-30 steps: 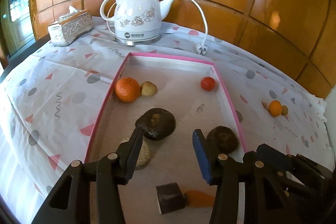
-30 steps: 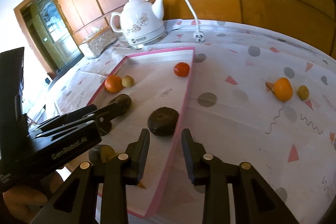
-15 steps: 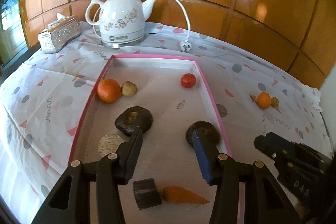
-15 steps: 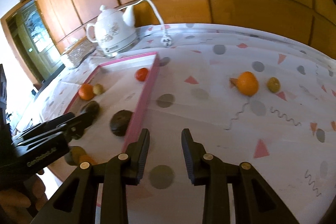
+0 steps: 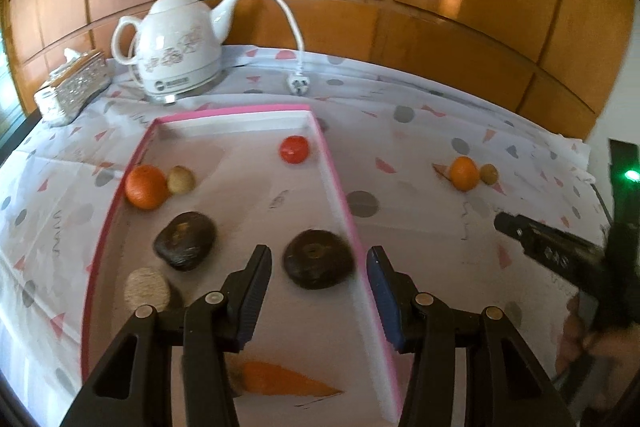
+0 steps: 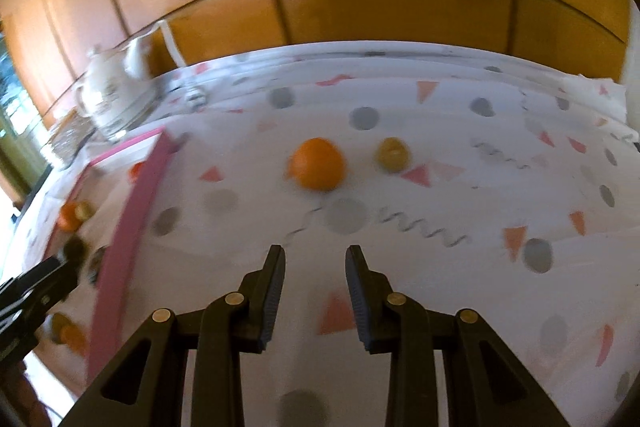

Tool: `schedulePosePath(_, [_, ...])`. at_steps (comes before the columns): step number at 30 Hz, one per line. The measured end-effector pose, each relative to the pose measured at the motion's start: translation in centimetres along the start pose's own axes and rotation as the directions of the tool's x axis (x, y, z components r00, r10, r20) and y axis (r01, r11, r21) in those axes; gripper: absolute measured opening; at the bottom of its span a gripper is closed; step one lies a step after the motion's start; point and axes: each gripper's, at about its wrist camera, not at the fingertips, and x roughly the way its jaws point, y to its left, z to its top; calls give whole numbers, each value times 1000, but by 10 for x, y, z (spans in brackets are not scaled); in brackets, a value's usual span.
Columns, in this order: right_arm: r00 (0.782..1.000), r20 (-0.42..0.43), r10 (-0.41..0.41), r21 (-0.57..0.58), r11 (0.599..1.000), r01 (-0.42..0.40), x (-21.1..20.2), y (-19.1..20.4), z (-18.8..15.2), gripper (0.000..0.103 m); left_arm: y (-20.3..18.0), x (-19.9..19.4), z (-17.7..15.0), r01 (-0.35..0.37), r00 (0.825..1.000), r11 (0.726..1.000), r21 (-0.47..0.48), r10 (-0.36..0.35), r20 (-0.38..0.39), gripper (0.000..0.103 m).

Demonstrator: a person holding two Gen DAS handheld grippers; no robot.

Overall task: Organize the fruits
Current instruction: 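Grasp the small yellow round fruit with the right tool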

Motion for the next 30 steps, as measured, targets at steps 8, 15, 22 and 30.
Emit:
schedulePosePath(8, [997,-5,-81,25,996,81,26,-28,26,31,-27,9,12,45,999,999,29,-45,-5,50])
schedulePosePath(15, [993,-15,-116,23,993,116,48,-41,48,31,-54,23,29,83,996,996,35,-83,-12,50])
schedulePosePath(22, [992,-23,-127,-1,992,127,64,-43,63,33,-72,41,42,88,996,996,30,-87,-28,50])
schedulePosePath(30, [993,-24,-115,-45,993,114,74,-44,65,26,-76,63,48,75,994,997,4,-75,-74,50])
